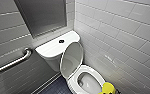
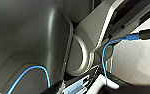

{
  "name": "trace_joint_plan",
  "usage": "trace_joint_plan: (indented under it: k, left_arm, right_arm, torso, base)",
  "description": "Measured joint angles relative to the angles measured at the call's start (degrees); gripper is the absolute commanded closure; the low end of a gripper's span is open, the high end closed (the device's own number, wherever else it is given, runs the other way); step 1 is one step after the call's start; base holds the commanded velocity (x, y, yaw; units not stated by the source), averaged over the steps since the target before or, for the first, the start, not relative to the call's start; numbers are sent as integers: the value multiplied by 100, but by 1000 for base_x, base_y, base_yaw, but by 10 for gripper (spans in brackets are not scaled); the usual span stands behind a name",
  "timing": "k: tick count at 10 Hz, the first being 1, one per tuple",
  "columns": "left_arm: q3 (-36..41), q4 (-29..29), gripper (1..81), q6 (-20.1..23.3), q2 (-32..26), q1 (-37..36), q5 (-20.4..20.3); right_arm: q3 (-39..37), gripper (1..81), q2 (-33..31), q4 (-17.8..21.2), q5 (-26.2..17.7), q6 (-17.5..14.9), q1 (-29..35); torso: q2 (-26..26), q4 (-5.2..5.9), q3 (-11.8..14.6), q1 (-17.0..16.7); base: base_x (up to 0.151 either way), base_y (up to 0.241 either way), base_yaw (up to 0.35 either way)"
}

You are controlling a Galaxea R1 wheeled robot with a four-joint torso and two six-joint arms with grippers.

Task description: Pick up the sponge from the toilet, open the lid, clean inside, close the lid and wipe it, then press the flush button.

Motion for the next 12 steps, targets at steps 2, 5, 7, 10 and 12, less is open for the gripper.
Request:
trace_joint_plan:
  k: [2,5,7,10,12]
  left_arm:
    - [0,0,10,2,35,0,-2]
    - [0,2,10,9,57,0,0]
    - [0,5,10,67,106,0,0]
    - [0,5,10,173,162,0,2]
    - [0,5,10,174,167,-2,2]
  right_arm:
    - [226,811,-48,0,477,0,-355]
    - [589,811,-257,-33,755,-45,-1011]
    - [774,811,-443,-91,785,-39,-1576]
    - [1510,811,-830,-407,898,-89,-1690]
    - [2132,811,-1274,-438,791,-343,-1681]
  torso:
    - [-2,0,0,0]
    - [-5,0,2,0]
    - [-5,0,2,0]
    - [-7,0,2,0]
    - [-7,0,2,0]
  base:
    - [0,0,0]
    - [0,0,0]
    - [0,0,0]
    - [0,0,0]
    - [0,0,0]
